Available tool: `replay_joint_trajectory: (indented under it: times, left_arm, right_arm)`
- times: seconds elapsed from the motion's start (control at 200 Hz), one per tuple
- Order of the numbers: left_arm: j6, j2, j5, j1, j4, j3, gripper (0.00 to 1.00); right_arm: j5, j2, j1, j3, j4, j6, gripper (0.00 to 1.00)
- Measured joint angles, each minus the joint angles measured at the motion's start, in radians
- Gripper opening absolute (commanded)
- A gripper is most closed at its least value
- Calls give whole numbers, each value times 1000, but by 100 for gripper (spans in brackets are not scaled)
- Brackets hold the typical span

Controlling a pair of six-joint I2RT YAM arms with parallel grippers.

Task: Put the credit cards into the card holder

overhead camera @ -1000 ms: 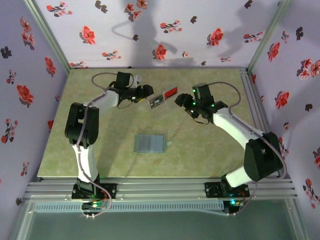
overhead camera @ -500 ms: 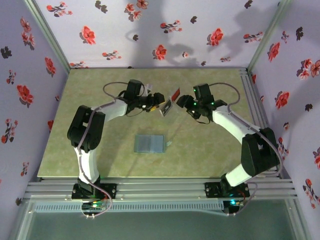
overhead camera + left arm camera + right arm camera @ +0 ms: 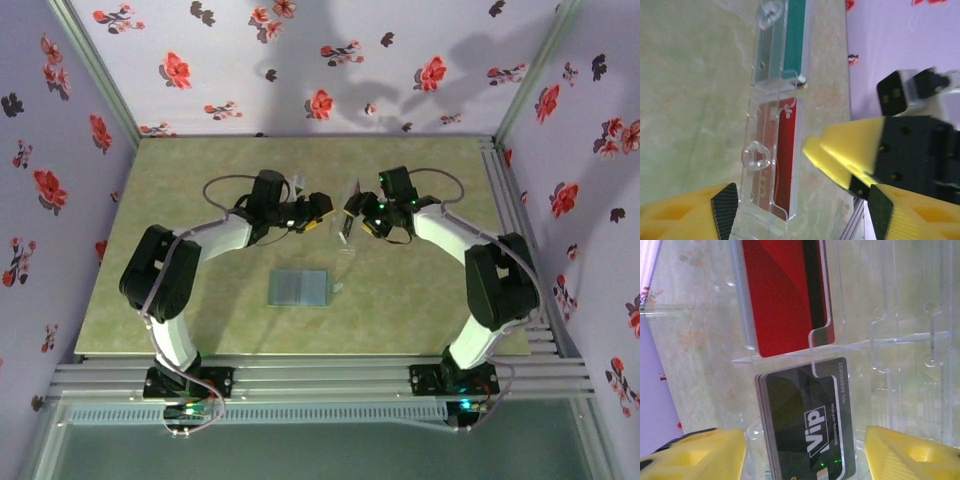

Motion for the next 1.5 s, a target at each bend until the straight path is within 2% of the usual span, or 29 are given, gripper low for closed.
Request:
replay_joint_trajectory:
  times: [0.2,0.515,0.695,1.05,1.5]
  left_arm:
    - [-1,3,-12,10,5,-24,68]
    - [-25,44,-27,-21,69,-32,66]
    - [-39,65,-26,-40,91,-34,65]
    - [-42,71,-27,-49,100,-40,65]
    - [-42,71,-35,-48,111,-46,67]
  right_arm:
    - [-45,17,8,1,48,23,57]
    - [-76,82,19,20,100,50,56]
    - [-81,90,26,21,110,65,43]
    - [-85,87,30,33,116,68,25]
    - [-84,78,29,34,106,63,22]
